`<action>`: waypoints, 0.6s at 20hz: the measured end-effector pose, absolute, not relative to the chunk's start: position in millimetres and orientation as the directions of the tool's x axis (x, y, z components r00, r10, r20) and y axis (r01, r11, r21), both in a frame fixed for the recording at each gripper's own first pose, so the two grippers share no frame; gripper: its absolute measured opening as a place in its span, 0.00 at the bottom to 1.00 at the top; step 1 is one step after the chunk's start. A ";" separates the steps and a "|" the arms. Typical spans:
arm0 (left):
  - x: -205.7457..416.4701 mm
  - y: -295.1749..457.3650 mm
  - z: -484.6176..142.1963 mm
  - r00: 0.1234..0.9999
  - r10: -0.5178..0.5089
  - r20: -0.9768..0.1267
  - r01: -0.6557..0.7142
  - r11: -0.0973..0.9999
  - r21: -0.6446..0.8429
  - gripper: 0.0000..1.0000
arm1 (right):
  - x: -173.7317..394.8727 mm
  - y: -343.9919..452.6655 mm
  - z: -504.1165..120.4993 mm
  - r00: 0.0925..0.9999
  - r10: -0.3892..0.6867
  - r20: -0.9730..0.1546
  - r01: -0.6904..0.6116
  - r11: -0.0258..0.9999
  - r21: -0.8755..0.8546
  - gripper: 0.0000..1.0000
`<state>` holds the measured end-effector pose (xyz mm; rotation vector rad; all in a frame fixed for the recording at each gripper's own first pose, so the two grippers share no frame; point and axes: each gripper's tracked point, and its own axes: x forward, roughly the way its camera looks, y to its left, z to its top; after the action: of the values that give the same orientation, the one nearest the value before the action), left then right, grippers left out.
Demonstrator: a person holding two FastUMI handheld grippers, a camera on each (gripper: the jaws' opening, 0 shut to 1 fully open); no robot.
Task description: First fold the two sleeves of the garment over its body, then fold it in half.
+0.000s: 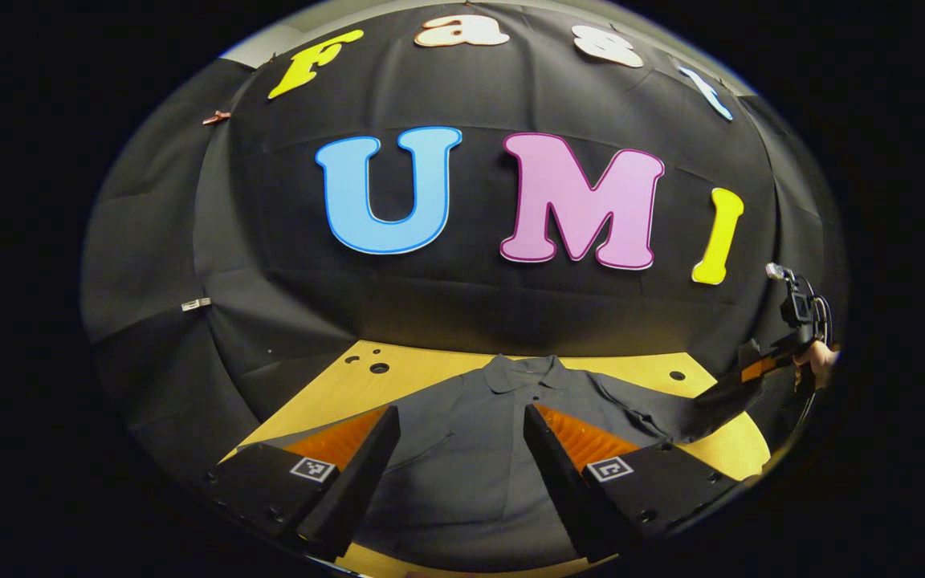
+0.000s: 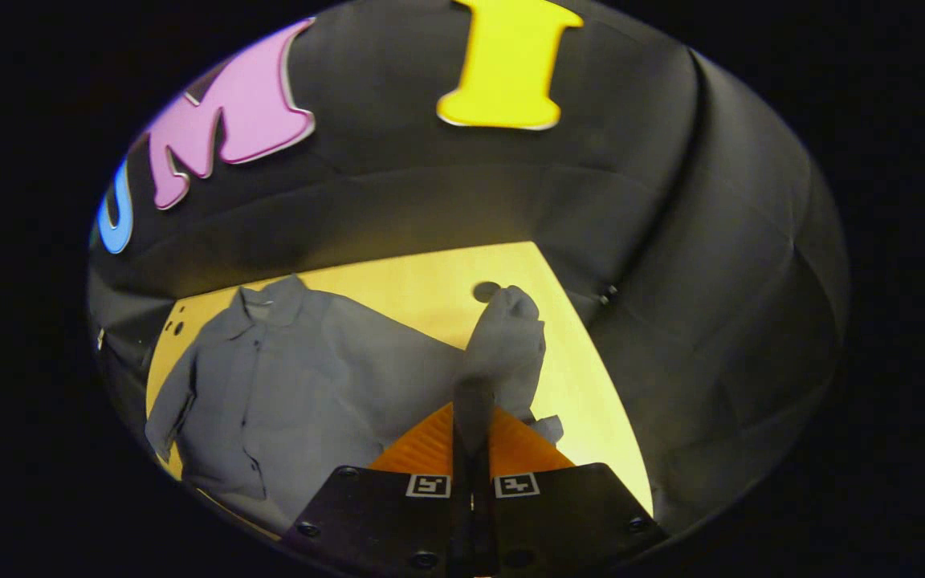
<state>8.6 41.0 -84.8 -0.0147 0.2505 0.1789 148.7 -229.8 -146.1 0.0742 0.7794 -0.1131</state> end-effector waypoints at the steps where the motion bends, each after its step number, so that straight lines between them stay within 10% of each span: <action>1: 5.8 48.1 -85.6 0.952 0.182 -0.246 -0.187 0.982 0.004 0.98 | 155.3 -213.5 -141.9 0.714 -0.052 -0.699 0.107 0.994 0.035 0.05; 12: -23.6 113.6 -104.4 0.919 0.276 -0.283 -0.291 0.957 -0.012 0.98 | 198.4 -18.4 -126.2 0.718 0.194 -0.668 -0.135 0.981 0.140 0.05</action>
<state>-23.6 113.6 -104.4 -0.0539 0.2831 0.2914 198.4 -18.4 -126.2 0.0831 0.7481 0.1820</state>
